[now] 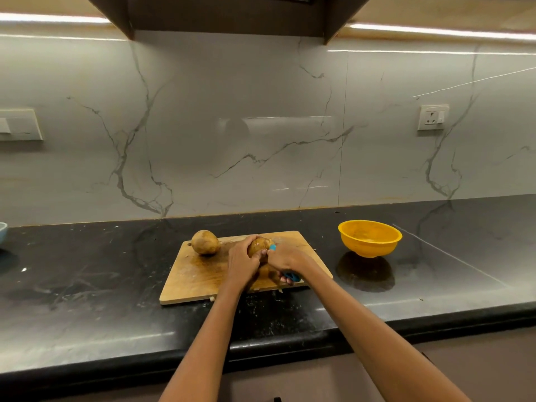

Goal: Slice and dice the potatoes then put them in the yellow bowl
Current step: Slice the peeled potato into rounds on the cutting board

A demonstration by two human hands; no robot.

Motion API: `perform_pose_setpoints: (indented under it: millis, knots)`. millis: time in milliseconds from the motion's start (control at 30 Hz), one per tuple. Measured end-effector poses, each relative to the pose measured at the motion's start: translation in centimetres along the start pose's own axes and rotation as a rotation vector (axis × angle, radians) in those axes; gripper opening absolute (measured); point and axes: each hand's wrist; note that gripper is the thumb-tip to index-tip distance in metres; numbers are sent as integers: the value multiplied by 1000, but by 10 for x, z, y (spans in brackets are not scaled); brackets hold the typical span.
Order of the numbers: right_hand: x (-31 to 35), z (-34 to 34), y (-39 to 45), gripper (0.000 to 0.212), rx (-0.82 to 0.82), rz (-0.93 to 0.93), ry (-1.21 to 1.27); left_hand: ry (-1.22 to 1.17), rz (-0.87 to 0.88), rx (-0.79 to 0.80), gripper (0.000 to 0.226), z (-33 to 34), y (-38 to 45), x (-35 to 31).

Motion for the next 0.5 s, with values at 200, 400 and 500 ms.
perform_pose_setpoints:
  millis: [200, 400, 500]
  knots:
    - [-7, 8, -16, 27, 91, 88, -84, -7, -42, -27, 44, 0, 1, 1]
    - [-27, 14, -29, 38, -105, -35, -227, -15, -69, -58, 48, 0, 0, -1]
    - [-29, 16, -31, 39, -161, -23, -208, -13, -51, -46, 46, -2, -1, -1]
Point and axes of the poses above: each hand's wrist, its own y-axis towards the middle knuckle, its own z-axis out of the palm, x = y × z, and after that the axes turned 8 degrees about -z, right-handed
